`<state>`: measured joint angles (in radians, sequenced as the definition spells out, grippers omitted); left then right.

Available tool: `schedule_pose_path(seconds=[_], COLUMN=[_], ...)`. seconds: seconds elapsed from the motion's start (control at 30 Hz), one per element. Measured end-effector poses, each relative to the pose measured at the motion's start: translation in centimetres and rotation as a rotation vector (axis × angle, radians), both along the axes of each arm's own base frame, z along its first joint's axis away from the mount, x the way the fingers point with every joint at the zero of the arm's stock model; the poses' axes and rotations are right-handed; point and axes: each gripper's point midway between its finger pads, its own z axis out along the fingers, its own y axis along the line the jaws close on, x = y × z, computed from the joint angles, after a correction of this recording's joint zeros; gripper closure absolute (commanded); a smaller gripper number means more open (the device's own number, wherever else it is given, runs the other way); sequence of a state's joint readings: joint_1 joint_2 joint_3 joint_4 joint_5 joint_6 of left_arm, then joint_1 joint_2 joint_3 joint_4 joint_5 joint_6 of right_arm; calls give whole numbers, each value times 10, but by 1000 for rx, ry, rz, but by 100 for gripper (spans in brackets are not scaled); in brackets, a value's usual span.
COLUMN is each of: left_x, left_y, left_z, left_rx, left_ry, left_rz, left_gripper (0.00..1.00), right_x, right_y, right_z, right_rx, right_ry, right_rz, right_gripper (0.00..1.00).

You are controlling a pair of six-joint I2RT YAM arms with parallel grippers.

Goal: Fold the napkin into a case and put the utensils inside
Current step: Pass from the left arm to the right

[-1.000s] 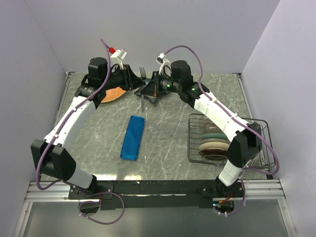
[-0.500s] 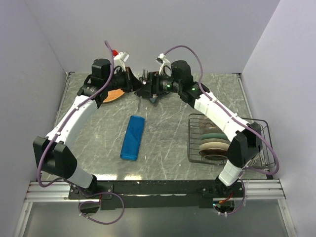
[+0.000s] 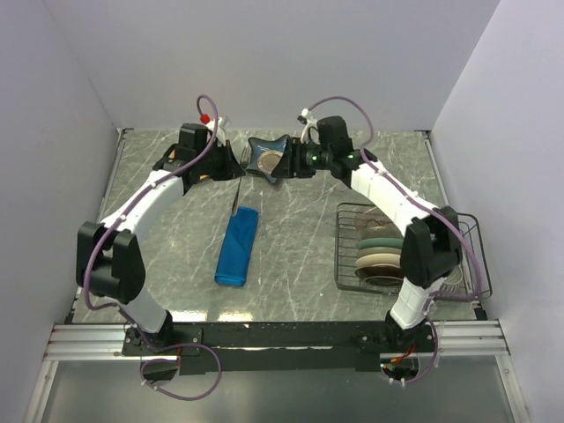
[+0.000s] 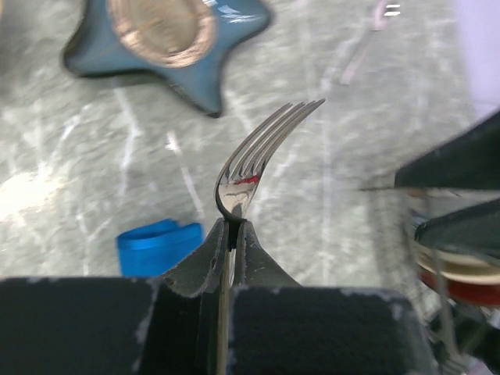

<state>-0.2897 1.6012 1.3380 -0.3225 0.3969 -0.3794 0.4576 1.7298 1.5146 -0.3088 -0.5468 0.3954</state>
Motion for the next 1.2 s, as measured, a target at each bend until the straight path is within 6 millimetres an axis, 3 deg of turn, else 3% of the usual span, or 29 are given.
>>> schedule_pose_path(seconds=[0.13,0.27,0.4,0.57,0.77,0.93,1.2], left_x=[11,6,8,11,13,18,25], left_y=[7,13,12,8,10,14,15], left_z=[-30,-58,-73,-89,-105,-115,-114], left_rx=[49,73,75,63,50,27,0], left_ry=[37,75,101,135,178,213,221], left_rz=[54,76,79,71,64,58,45], left_gripper=[99,99,99,99,99,99,99], right_x=[7,12,14,7,4,2,4], right_y=[7,14,22,32,55,63,68], right_z=[-40,-85,-120,-135,-131,-149,-178], right_rx=[-23,-46,-68,-74,-46,-50,-61], right_ry=[83,172,234,244,199,211,244], right_rz=[13,37,71,132,210,234,253], right_gripper=[50,50,46,46,46,46,48])
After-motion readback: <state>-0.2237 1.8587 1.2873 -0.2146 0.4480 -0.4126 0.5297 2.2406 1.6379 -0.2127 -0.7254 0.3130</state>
